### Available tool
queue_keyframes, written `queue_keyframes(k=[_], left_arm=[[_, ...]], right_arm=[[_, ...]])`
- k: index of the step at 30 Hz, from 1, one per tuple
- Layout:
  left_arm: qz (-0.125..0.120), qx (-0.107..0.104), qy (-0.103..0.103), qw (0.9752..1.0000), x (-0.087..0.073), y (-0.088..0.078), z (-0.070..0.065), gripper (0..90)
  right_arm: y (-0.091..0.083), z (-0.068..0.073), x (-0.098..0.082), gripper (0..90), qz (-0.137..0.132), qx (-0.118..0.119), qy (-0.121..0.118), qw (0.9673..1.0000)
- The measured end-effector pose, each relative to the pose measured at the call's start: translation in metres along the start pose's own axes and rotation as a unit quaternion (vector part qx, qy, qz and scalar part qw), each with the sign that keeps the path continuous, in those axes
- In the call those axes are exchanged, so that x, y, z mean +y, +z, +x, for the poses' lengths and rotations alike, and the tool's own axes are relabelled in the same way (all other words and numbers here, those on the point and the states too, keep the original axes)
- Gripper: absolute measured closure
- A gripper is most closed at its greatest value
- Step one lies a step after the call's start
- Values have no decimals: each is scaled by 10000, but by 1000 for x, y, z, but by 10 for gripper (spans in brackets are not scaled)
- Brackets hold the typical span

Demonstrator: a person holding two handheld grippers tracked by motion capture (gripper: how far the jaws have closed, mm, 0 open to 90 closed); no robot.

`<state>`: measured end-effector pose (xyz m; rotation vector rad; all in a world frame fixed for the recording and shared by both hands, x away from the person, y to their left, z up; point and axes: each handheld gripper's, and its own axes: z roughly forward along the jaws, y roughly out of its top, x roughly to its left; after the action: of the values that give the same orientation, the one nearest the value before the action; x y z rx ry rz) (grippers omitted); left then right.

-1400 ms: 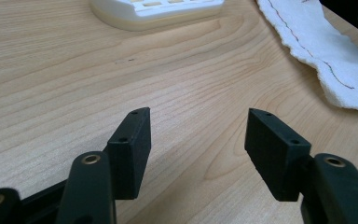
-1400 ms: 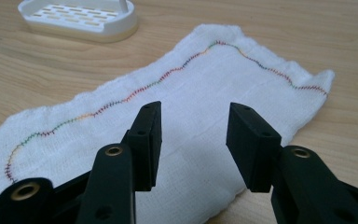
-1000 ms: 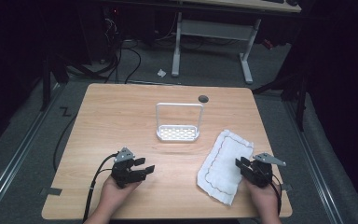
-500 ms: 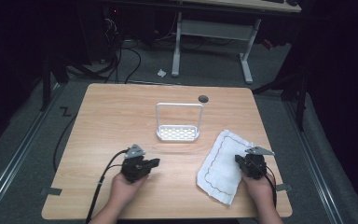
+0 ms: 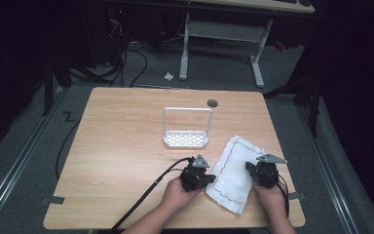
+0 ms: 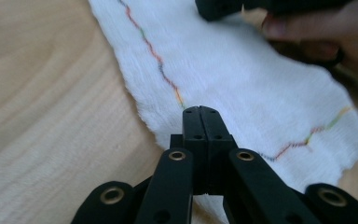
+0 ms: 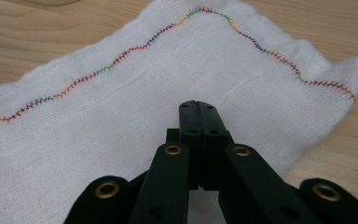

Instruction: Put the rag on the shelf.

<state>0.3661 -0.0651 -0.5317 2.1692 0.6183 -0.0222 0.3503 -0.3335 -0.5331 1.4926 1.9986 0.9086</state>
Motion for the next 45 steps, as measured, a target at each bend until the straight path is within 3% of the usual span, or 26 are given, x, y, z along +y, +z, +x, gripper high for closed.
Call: queue_keyframes(k=[5,9,12,19,23,28,31,33,36,38,41,42,45], left_arm=[[108,20,8,9999,-6,-3,0,900],[150,-10,46,9999,-17,-15,1,900],[95,-77,-156,9998,-30,-29,5,900],[69,-118,-392,9991,-65,-69,8,900],[59,-278,-533,9982,-85,-88,5,900],[229,-349,-393,9984,-98,-102,-8,900],[42,-388,-480,9981,-106,-110,-6,898],[-126,-327,-607,9975,-104,-114,1,864],[-414,-184,-701,9965,-91,-116,14,840],[-545,49,-688,9961,-75,-110,24,805],[-590,346,-583,9960,-52,-90,35,739],[-581,335,-617,9958,-45,-82,38,728],[-298,495,-506,9970,-30,-59,40,766]], right_arm=[[0,1,-1,900,-16,60,9,10000],[0,8,-1,900,-26,201,8,9998],[1,17,-1,900,-23,340,-58,9994],[3,49,0,900,-18,686,-340,9971],[5,68,1,900,-1,922,-498,9945],[5,97,0,900,34,1152,-820,9899],[4,109,0,900,55,1177,-1018,9878],[5,112,1,900,55,1200,-1092,9867],[6,109,1,900,67,1319,-976,9864],[6,107,1,900,46,1360,-945,9862],[7,106,1,895,45,1408,-949,9855],[5,105,2,884,34,1405,-934,9856],[-1,98,4,883,-209,1297,-830,9879]])
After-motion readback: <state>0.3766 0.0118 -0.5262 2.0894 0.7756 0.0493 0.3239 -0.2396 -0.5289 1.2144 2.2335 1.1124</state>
